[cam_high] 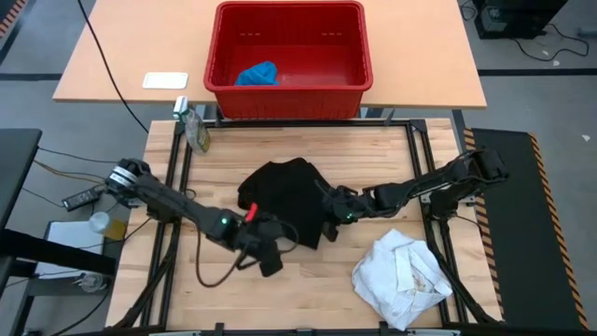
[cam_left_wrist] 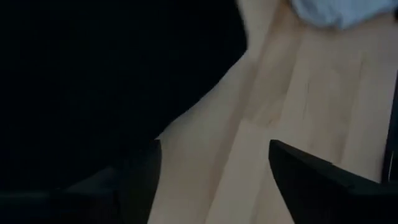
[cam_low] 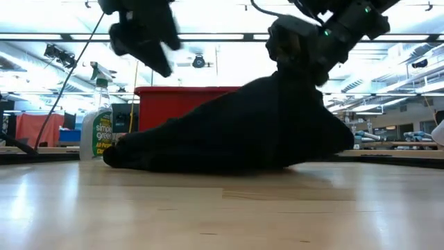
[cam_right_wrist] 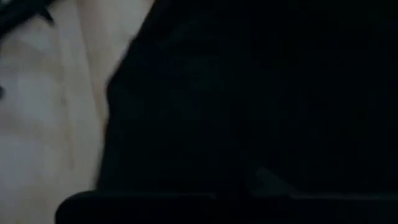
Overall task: Fold laundry
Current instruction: Fold the black shirt
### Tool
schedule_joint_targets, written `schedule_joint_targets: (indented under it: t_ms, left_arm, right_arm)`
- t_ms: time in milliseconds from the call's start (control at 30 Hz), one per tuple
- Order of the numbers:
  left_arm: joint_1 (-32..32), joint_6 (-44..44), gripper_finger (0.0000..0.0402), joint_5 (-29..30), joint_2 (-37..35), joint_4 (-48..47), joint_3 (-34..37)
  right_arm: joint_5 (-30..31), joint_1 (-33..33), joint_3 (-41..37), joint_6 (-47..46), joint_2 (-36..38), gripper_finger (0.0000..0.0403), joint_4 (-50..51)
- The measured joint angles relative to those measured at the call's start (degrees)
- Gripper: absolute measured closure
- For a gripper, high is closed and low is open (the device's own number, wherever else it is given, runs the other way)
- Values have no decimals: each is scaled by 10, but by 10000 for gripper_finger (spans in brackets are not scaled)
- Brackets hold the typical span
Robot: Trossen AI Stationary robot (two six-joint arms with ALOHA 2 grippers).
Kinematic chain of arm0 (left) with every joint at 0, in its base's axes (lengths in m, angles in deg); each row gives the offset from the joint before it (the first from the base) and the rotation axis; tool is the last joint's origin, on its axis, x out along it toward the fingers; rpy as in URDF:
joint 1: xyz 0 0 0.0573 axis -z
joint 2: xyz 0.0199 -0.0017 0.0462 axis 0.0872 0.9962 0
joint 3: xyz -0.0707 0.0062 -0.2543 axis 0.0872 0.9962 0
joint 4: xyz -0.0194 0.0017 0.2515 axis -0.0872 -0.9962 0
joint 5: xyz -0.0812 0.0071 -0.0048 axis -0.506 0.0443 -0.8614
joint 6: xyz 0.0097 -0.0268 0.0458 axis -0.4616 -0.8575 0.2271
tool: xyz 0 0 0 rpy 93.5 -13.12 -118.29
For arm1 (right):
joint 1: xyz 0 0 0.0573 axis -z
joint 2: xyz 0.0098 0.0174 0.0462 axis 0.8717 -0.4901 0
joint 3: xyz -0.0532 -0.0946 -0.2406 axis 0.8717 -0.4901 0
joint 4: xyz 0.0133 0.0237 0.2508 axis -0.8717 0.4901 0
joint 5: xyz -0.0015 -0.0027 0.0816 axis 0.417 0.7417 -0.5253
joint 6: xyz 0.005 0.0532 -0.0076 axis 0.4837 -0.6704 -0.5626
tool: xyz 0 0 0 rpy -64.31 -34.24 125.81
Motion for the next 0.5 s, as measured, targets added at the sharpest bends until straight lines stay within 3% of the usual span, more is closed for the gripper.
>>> schedule_joint_targets:
  t_ms: [167, 333, 500]
  left_arm:
    - [0, -28, 85, 70, 40, 74, 0]
    - [-23, -42, 84, 85, 52, 140, 0]
    - [-32, -50, 83, 140, 53, 134, -16]
  right_arm:
    - [-4, 8, 36, -67, 0, 391, 8]
    - [-3, 20, 67, -143, 0, 389, 7]
    - [15, 31, 87, -175, 0, 387, 3]
